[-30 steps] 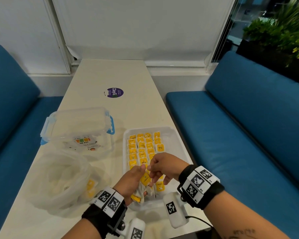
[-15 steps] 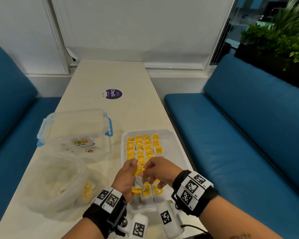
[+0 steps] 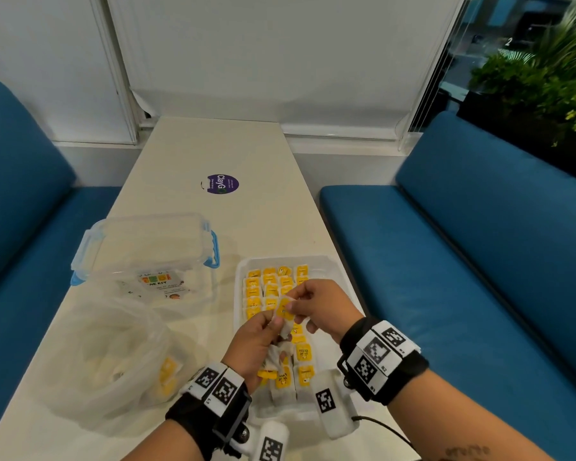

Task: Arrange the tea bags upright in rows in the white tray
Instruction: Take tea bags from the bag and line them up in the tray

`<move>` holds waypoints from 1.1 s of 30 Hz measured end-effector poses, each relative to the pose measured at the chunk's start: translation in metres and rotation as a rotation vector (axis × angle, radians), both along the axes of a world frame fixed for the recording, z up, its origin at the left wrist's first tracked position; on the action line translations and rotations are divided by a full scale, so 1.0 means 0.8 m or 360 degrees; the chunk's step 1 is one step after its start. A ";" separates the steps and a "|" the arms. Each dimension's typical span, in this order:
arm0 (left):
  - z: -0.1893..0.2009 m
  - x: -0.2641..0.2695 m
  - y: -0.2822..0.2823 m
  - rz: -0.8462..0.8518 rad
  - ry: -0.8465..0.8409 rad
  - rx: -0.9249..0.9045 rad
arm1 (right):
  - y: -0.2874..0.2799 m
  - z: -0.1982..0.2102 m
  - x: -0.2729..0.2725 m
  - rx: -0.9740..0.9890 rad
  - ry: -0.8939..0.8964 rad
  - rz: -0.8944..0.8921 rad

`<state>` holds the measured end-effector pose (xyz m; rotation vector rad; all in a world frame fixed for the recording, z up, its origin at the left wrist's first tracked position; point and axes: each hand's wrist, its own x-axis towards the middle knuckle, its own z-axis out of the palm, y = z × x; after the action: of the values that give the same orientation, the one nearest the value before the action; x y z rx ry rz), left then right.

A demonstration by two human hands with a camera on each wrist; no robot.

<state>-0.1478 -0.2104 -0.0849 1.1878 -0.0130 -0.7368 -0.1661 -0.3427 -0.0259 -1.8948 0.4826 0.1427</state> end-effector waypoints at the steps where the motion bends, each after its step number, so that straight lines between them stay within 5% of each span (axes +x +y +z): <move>1: 0.001 0.002 -0.002 0.0022 0.0009 0.0006 | 0.001 -0.001 0.001 -0.0032 0.0002 0.0040; 8: -0.003 0.022 0.004 0.0263 0.0367 -0.0085 | -0.026 0.003 0.018 -0.0382 -0.0235 0.0029; 14: -0.009 0.030 0.012 0.0290 0.0502 -0.0137 | -0.057 -0.009 0.040 -0.0989 0.0061 0.0104; 17: -0.006 0.033 0.015 0.0300 0.0549 -0.0219 | -0.063 -0.019 0.053 -0.1281 0.0405 0.0420; 22: -0.003 0.040 0.020 0.0338 0.0553 -0.0286 | -0.057 -0.042 0.063 -0.1315 0.0789 0.0857; 33: -0.014 0.045 0.028 0.0308 0.0523 -0.0214 | -0.068 -0.078 0.094 -0.1375 0.0810 0.0601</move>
<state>-0.1120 -0.1882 -0.0961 0.9149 0.3174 -0.7401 -0.0911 -0.3973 -0.0880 -2.8035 0.5693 0.7818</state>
